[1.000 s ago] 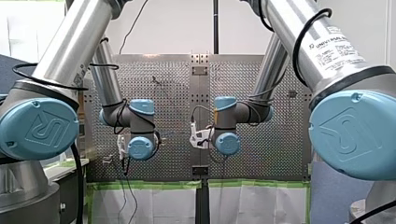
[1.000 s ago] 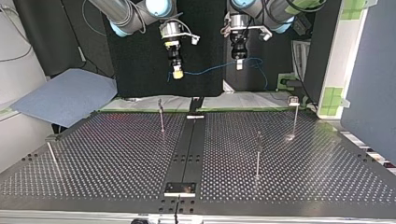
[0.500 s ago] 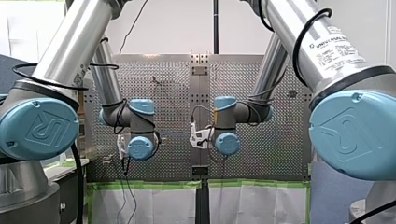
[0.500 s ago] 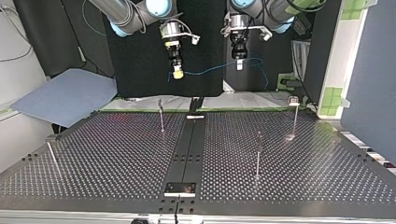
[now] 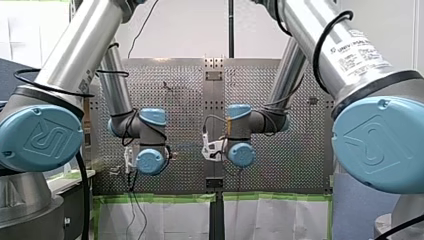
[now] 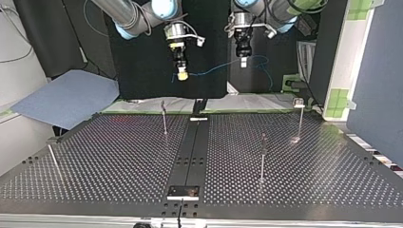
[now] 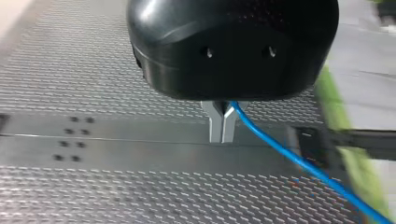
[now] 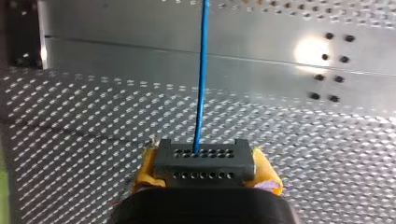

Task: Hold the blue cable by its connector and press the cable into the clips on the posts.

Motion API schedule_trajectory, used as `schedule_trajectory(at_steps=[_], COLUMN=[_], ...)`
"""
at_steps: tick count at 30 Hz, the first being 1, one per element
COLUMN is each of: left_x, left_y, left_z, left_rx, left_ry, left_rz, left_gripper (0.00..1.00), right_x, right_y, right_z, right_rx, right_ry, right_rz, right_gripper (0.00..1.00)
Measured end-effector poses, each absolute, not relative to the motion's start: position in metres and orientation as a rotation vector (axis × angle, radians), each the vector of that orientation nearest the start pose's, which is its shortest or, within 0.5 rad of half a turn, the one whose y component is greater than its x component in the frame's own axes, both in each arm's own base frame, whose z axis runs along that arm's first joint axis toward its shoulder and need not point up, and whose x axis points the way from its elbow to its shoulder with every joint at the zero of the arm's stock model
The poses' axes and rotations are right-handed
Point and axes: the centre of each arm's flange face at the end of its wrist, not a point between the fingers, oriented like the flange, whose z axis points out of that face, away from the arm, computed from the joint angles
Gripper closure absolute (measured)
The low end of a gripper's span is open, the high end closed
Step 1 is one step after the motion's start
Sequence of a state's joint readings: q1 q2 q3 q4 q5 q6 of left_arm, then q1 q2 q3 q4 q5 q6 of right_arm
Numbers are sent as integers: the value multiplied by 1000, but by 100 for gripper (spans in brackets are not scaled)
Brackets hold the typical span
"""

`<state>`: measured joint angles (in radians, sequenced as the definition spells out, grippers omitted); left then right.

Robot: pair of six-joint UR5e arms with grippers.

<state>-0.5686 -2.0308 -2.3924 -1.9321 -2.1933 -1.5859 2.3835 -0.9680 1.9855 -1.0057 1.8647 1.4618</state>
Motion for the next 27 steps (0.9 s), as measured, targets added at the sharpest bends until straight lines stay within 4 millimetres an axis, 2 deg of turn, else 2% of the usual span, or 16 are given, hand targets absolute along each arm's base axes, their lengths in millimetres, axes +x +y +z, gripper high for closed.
schedule_trajectory(at_steps=[6,12,22,27], left_x=[263,259,258,260], left_y=[-257,-254,-255,-254], left_z=[39,32,34,47], left_rx=[29,51,43,6], left_ry=[1717,1754,1748,1726], left_rz=[144,169,166,182], left_gripper=[99,99,99,99], right_x=[458,451,447,457], right_y=[-295,-292,-287,-292], right_z=[51,42,38,54], right_rx=[1665,1701,1757,1743], right_ry=[-868,-892,-898,-902], right_rz=[1381,1310,1253,1289], right_gripper=[100,100,100,100])
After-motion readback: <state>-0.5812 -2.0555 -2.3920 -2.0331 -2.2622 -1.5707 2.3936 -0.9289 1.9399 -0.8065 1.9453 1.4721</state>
